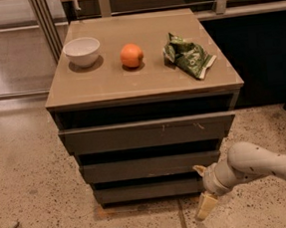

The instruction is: Open bottom drawer

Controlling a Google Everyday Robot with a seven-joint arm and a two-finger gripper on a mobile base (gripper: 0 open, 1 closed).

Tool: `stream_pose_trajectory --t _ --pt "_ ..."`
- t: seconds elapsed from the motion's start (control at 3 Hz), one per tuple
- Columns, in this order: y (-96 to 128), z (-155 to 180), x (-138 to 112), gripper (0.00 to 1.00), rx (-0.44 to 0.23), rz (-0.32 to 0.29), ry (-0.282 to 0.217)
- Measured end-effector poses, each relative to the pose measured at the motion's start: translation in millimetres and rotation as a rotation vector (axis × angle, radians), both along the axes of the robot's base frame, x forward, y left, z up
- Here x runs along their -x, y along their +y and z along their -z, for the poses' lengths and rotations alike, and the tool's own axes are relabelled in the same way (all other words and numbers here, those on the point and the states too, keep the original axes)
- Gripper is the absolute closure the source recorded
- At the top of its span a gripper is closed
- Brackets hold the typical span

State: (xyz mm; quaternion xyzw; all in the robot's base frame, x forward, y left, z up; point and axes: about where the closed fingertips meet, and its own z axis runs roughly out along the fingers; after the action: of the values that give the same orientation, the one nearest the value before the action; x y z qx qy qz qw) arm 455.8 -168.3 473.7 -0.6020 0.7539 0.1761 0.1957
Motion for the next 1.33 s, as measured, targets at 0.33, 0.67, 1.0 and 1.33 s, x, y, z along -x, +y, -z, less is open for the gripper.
stream_pose_trajectory --t 0.33,0.67,1.0,1.33 --pt "9 37 13 0.0 -0.039 0.006 0.065" --pt "11 51 14 0.0 -0.047 0.011 0.06" --pt "15 73 13 0.0 -0.05 0.011 0.041" --pt "20 103 9 0.0 -0.035 0.008 0.013"
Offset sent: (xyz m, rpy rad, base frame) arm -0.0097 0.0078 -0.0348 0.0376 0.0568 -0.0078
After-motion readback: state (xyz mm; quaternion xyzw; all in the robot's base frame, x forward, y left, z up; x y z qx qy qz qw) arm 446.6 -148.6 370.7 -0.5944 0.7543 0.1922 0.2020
